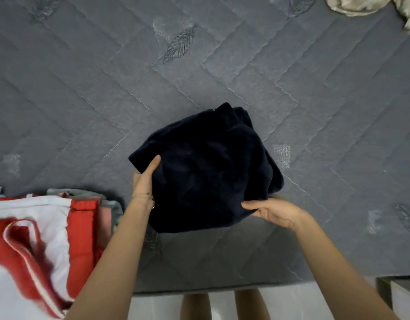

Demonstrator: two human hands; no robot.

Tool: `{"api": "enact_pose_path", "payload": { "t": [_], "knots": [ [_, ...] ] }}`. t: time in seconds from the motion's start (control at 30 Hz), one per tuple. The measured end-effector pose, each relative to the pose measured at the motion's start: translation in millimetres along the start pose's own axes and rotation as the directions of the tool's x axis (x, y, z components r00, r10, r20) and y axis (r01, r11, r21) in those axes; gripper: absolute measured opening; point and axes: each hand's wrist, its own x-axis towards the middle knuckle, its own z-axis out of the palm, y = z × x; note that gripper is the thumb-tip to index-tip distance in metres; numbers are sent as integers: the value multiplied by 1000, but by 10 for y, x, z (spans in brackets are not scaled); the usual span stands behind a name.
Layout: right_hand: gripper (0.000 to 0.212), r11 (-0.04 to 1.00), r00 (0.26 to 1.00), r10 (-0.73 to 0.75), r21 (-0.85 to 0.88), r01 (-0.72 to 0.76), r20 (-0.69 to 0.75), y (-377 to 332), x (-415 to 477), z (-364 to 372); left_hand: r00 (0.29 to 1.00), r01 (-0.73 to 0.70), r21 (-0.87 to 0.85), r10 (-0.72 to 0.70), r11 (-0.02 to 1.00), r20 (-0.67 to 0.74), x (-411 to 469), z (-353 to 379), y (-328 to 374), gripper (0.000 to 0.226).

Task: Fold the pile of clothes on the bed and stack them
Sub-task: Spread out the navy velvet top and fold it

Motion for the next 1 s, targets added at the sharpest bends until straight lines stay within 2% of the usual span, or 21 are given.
{"api": "enact_pose_path", "payload": {
  "t": [0.07, 0.13, 0.17, 0.23, 0.27, 0.33, 0.4, 0.47, 0.53, 0.57, 0.77, 0.9, 1.0],
  "knots": [
    [81, 999, 998, 40, -6, -40, 50, 191, -34, -95, 1000, -10, 36, 9, 999, 15, 12, -59, -108, 36],
    [95, 995, 998, 59, -78, -57, 31, 260, -61, -203, 998, -50, 71, 48, 996, 27, 59, -143, -192, 35],
    [104, 990, 998, 66, -126, -68, -23, 264, -69, -260, 997, -78, 96, 76, 992, 31, 80, -183, -218, 42],
    [116, 984, 981, 6, -175, -41, -196, 241, -104, -387, 995, -94, 136, 89, 986, 37, 64, -245, -252, 72],
    [118, 980, 950, -77, -200, 16, -304, 209, -124, -437, 996, -91, 145, 86, 985, 36, 57, -282, -275, 84],
    [126, 950, 860, -252, -281, 134, -444, 91, -178, -490, 994, -98, 146, 91, 984, 53, 13, -329, -326, 88],
    [128, 921, 860, -322, -341, 188, -397, -58, -199, -403, 994, -89, 127, 81, 988, 71, -31, -360, -393, 80],
    [125, 898, 891, -322, -400, 181, -320, -179, -113, -292, 996, -61, 127, 53, 990, 66, -107, -358, -440, 67],
    [127, 890, 901, -303, -431, 151, -310, -283, 58, -192, 998, -47, 136, 41, 990, 46, -146, -367, -484, 53],
    [127, 889, 904, -294, -437, 138, -312, -323, 151, -149, 998, -40, 135, 33, 990, 54, -152, -373, -498, 55],
    [120, 891, 911, -281, -435, 131, -301, -411, 459, -58, 973, 8, 304, -78, 953, 218, -1, -464, -530, 98],
    [97, 901, 923, -291, -396, 176, -253, -372, 437, -18, 950, 61, 248, -132, 967, 282, 14, -501, -511, 105],
    [105, 944, 962, -190, -305, 124, -197, -332, 427, 14, 944, 27, 249, -107, 968, 313, -74, -482, -495, 113]
  ]
}}
